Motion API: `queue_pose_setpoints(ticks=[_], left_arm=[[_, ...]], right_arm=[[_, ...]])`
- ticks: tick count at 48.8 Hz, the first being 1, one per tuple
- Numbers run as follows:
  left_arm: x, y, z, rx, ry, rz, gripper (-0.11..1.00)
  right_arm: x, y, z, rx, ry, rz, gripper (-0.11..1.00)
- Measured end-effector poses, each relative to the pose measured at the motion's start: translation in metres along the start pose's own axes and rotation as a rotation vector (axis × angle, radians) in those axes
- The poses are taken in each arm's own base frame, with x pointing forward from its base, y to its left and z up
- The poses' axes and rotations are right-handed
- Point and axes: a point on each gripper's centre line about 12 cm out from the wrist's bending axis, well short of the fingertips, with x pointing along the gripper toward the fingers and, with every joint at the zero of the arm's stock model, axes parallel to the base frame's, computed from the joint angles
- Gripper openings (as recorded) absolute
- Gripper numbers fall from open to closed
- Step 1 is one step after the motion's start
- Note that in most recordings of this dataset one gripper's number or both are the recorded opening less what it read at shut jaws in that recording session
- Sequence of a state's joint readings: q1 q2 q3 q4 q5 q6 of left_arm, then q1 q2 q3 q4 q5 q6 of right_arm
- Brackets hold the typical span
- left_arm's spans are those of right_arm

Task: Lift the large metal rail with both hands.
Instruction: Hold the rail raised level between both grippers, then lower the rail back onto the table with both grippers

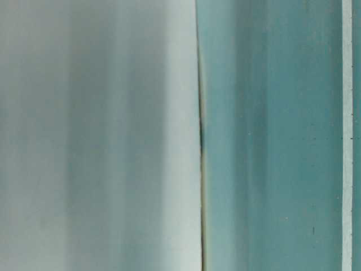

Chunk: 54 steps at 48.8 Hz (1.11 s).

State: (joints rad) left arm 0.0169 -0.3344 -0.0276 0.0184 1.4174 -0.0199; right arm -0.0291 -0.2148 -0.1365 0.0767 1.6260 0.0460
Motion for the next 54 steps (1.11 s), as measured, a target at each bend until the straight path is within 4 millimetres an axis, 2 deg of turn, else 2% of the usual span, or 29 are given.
queue_pose_setpoints(ticks=[13, 24, 39, 54], left_arm=[[0.054, 0.0, -0.017, 0.008, 0.031, 0.0, 0.36], [0.102, -0.001, -0.043, 0.003, 0.048, 0.0, 0.36], [0.141, -0.002, -0.077, 0.017, 0.077, -0.002, 0.36], [0.178, -0.003, -0.104, 0.019, 0.023, -0.006, 0.36]], right_arm=[[0.066, -0.006, -0.021, 0.005, 0.14, -0.008, 0.39], [0.101, -0.011, -0.029, 0.017, 0.106, -0.013, 0.39], [0.157, -0.011, -0.049, 0.013, 0.081, -0.012, 0.39], [0.188, -0.012, -0.057, 0.017, 0.07, -0.015, 0.39]])
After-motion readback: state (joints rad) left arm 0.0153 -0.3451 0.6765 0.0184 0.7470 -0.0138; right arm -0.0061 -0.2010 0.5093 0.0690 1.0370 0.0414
